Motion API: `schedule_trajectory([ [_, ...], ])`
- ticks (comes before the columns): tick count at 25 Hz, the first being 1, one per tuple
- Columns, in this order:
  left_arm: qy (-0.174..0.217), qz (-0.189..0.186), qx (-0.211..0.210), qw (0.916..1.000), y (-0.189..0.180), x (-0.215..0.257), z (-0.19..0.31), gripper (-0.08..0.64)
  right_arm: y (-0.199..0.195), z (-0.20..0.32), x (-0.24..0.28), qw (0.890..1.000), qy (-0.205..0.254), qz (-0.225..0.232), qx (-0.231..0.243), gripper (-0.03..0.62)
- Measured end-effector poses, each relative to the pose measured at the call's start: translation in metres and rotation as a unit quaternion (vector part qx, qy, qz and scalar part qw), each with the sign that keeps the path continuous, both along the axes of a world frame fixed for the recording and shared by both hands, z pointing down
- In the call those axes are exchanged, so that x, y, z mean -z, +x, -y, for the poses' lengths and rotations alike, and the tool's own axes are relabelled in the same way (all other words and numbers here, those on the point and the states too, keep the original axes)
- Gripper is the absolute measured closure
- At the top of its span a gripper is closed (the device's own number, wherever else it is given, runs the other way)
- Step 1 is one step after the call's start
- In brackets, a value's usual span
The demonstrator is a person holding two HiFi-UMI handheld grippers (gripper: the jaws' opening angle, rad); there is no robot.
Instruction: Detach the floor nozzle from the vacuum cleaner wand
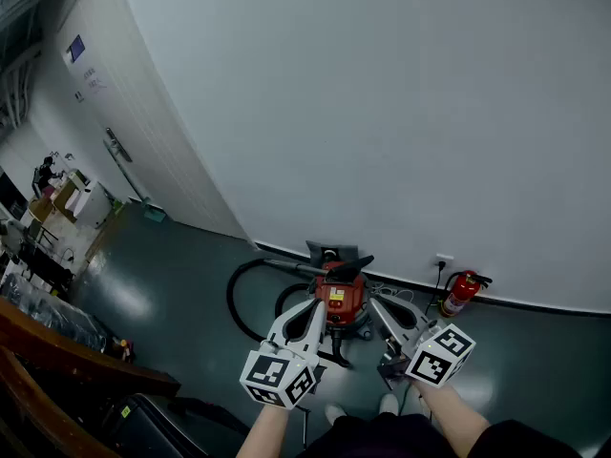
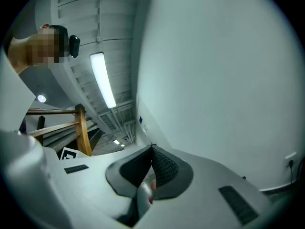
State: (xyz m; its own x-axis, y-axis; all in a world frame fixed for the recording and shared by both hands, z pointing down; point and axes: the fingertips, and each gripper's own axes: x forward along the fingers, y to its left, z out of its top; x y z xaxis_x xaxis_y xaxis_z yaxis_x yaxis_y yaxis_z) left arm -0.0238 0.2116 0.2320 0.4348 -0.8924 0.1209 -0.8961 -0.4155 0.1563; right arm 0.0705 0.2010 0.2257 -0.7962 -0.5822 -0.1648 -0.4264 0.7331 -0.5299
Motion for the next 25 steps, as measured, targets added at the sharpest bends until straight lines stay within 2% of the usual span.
schedule_trajectory([
  [8,-0.007,-0.004,-0.006,0.9999,-0.012,-0.009,-0.002,0.555,-0.014,-0.003,-0.005,1.000,-0.003,-0.001,0.000,0.575],
  [14,-0.014,0.000,-0.016,0.9998,-0.027,-0.020,-0.005,0.555,-0.024,-0.008,-0.009,1.000,-0.015,0.017,0.009,0.575],
  [25,-0.031,-0.020,-0.035,0.9987,-0.071,-0.034,-0.003,0.555,-0.058,-0.006,-0.023,0.999,-0.029,0.005,-0.029,0.575],
])
